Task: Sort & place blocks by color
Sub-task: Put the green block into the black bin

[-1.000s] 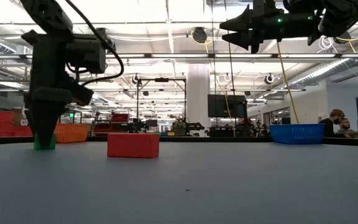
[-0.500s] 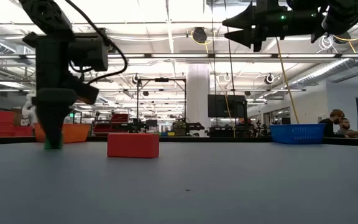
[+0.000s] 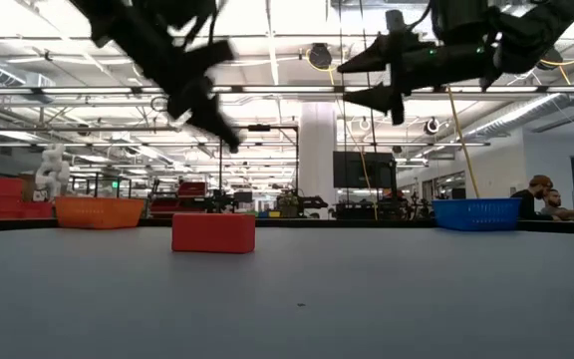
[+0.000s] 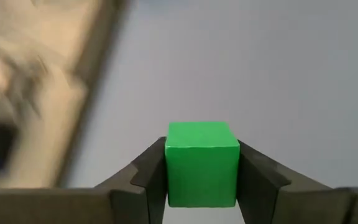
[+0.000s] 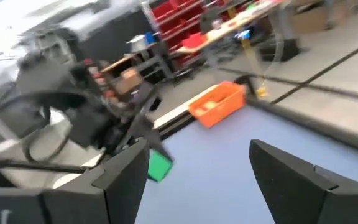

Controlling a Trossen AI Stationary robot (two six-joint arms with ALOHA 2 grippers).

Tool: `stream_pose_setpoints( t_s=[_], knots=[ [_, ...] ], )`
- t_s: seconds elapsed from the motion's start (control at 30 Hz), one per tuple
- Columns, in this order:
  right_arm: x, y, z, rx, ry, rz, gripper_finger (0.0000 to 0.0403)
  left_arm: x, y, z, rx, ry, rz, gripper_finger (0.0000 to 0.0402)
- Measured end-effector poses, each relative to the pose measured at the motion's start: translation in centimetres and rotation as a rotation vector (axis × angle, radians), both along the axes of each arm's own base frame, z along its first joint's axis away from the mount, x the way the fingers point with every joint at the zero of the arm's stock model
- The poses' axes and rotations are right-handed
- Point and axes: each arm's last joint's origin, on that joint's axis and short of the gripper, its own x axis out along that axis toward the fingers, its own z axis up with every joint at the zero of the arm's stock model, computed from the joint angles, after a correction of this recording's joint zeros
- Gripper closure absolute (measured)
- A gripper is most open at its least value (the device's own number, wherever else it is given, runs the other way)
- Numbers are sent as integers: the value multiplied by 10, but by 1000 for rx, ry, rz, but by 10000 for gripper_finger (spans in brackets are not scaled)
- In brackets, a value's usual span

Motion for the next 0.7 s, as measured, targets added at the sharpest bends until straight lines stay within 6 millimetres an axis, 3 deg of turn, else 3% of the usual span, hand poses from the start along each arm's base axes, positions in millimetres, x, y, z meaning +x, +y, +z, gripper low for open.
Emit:
stream_pose_setpoints(
  t_s=[0.17,0.4,0.57,0.7],
  knots=[
    [12,-1,-10,57,-41,109,133,12,-4,18,118,-171,-103,264],
    [25,7,-23,108,-36,164,133,19,-7,31,136,-307,-223,256],
    [35,15,-29,102,-79,209,133,22,-9,34,127,-367,-283,228],
    [40,18,-29,115,-155,217,133,23,-9,30,123,-351,-287,249]
  ],
)
